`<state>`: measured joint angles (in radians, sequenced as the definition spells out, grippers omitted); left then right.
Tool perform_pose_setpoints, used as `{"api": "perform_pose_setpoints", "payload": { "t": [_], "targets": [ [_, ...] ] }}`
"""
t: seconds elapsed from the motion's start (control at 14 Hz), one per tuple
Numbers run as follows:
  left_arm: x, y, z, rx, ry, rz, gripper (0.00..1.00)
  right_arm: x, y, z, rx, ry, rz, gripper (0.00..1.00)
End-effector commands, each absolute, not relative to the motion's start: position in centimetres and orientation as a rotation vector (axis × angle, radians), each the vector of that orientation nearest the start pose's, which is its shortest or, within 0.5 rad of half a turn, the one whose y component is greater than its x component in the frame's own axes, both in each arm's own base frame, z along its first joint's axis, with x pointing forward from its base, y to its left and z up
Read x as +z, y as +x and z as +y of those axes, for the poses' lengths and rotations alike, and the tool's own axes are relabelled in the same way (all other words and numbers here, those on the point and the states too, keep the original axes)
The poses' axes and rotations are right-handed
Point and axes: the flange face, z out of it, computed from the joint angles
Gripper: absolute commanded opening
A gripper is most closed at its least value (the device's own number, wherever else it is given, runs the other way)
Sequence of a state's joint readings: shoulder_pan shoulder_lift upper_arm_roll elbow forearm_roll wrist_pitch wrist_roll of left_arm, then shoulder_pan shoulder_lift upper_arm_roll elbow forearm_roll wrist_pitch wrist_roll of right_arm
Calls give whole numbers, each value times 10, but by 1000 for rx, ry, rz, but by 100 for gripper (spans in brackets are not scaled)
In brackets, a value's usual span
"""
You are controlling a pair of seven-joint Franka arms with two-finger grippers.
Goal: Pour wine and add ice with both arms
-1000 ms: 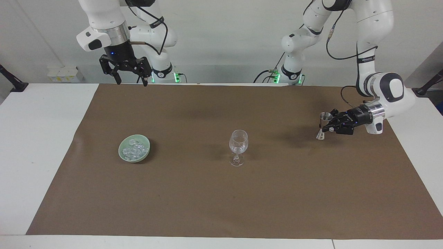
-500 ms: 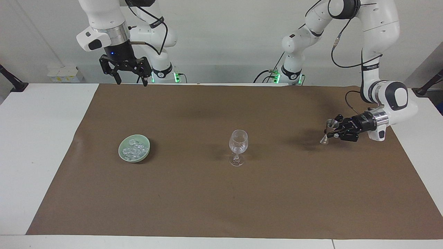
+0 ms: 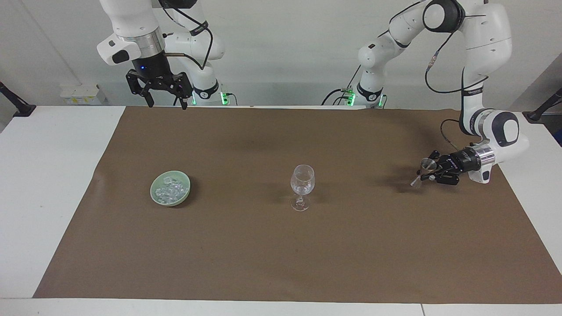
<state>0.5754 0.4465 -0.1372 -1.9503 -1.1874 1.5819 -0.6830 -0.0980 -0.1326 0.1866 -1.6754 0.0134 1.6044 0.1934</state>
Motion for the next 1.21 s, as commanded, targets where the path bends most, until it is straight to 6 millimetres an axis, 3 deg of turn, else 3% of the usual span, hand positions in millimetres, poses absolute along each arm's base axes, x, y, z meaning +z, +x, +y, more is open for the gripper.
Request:
{"api": "perform_pose_setpoints", "payload": {
  "t": [0.0,1.14],
  "targets": [
    [254,556,175,-988,1235,1413,0,648,512,52,-81,-3123,189,100],
    [224,553,180,-1021,1203,1427,0,648,512,52,-81,-3123,189,100]
  ]
}}
